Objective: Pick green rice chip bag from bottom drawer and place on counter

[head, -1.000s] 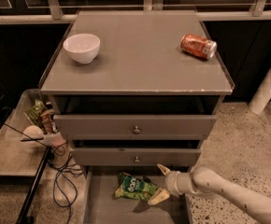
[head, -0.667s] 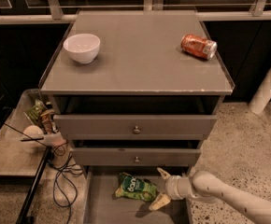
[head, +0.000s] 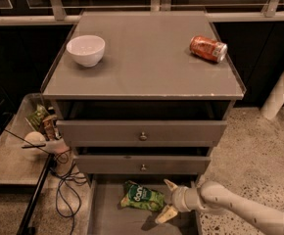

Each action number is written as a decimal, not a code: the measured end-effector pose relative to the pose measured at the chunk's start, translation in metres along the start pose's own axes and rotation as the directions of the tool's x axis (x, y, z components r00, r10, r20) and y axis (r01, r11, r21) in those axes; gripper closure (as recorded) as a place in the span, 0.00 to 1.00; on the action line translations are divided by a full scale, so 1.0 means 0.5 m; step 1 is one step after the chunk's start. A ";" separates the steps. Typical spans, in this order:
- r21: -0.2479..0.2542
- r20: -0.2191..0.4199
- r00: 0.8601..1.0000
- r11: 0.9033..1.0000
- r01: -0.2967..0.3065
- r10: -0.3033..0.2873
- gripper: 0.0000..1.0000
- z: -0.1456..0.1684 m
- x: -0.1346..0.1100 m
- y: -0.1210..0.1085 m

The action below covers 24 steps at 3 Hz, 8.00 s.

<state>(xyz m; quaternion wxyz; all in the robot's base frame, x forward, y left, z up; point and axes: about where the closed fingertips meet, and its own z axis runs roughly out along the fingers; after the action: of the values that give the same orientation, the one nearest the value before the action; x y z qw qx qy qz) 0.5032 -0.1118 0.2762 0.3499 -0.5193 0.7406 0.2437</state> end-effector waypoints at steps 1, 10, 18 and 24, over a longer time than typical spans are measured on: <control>-0.033 -0.021 0.999 0.999 -0.038 0.038 0.00 0.042 0.033 0.027; 0.108 0.020 0.998 0.993 -0.053 0.051 0.41 0.243 0.112 -0.072; 0.105 0.178 0.978 0.991 0.087 -0.105 1.00 -0.124 -0.077 0.025; 0.350 -0.109 0.962 0.896 0.273 -0.250 1.00 -0.441 -0.360 -0.101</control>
Offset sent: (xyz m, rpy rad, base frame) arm -0.0115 0.0312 -0.0815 0.0348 0.0912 -0.0148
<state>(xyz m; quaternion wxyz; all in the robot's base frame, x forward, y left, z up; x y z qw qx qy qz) 0.5310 -0.1810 0.5556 0.4462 -0.5481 0.7064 0.0381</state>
